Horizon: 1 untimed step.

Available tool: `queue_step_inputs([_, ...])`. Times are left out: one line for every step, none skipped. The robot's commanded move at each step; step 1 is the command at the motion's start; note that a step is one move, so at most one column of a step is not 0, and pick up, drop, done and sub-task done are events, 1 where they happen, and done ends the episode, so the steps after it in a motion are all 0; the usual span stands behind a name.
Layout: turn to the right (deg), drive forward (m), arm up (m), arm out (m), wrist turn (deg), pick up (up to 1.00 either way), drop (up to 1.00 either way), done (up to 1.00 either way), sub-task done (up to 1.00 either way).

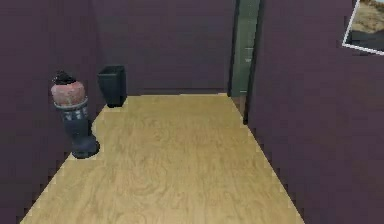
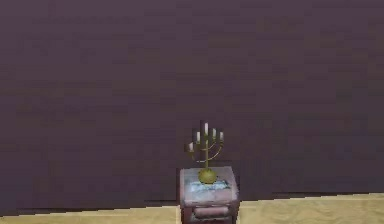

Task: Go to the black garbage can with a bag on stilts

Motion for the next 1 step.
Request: queue_step_inputs([0.0, 0.2, 0.0, 0.0, 0.0, 0.0, 0.0, 0.0, 0.0])
